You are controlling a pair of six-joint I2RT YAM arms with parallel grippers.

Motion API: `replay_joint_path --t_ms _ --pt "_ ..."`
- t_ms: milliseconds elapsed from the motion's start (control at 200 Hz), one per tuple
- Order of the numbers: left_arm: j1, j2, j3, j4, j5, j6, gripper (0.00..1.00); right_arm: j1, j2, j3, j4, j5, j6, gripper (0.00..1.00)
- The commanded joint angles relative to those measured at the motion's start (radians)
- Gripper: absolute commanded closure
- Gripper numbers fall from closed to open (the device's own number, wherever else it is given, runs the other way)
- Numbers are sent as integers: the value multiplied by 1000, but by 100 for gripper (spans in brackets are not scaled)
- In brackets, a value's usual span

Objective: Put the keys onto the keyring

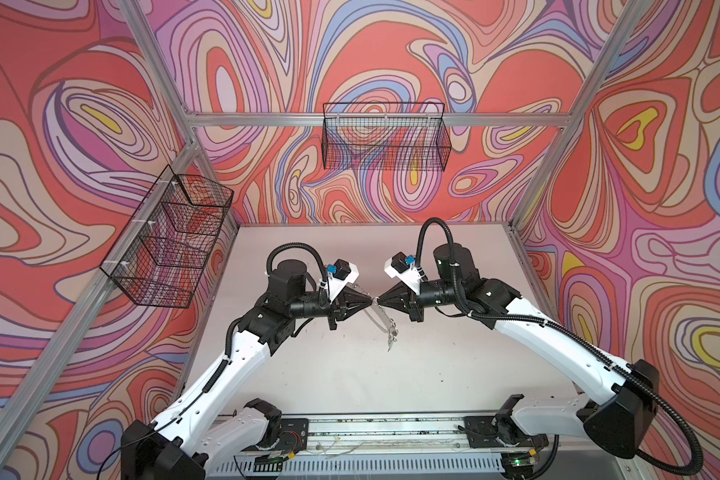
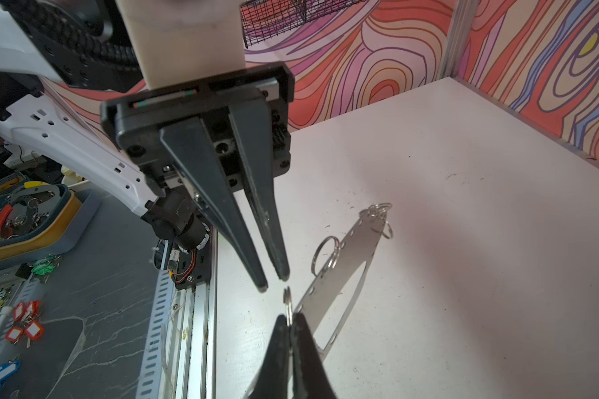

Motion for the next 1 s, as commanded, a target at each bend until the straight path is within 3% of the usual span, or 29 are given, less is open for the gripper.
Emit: replay_joint_path --t_ms 0,351,436,636,756,816,997 --pt "-2 8 23 -10 31 28 87 9 3 28 19 -34 -26 100" --pt "-15 13 13 37 50 8 90 33 21 23 50 -46 -12 100" --pt "-19 14 12 37 57 11 100 37 26 25 54 -48 -11 100" --pt "-27 -1 0 39 75 21 100 37 7 13 78 -32 0 100" --pt "-28 -22 -39 138 42 -23 100 36 -21 -16 134 -7 39 100" --pt "-27 -45 -68 215 13 -52 100 36 -52 -49 194 24 71 86" --pt "-28 -108 -138 435 -54 -146 100 31 -174 -210 431 148 186 75"
